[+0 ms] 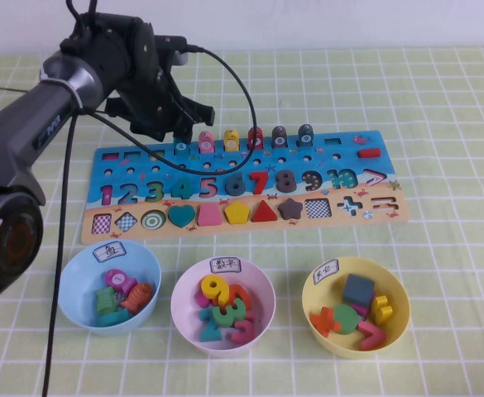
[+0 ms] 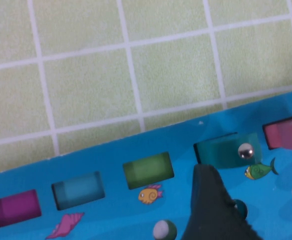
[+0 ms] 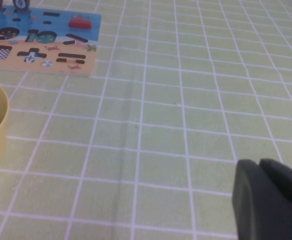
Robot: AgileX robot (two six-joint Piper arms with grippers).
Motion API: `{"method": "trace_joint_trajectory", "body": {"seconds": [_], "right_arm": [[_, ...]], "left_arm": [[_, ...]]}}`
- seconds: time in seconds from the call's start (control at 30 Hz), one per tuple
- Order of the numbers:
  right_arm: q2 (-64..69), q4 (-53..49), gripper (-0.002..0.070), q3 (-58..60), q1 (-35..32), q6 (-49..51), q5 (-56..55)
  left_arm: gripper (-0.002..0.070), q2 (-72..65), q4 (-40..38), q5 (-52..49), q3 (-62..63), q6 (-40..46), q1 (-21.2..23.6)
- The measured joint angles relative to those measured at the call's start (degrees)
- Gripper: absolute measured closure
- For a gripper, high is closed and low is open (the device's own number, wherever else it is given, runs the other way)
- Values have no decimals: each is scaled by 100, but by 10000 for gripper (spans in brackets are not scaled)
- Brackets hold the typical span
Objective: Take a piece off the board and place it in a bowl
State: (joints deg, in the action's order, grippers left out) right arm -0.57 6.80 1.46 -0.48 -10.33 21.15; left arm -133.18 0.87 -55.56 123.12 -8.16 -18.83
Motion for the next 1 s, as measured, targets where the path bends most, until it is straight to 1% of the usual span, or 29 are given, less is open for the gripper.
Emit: {"method": "trace_joint_trajectory", "body": {"seconds": [0.73,1.0], "right_arm": [[-13,0,694,0,0,0,0],[-17,0,694,0,0,0,0]], "left_arm": [[360,-213,-27,351,0,0,0],[392,-213,-41,375,0,-12,0]]}}
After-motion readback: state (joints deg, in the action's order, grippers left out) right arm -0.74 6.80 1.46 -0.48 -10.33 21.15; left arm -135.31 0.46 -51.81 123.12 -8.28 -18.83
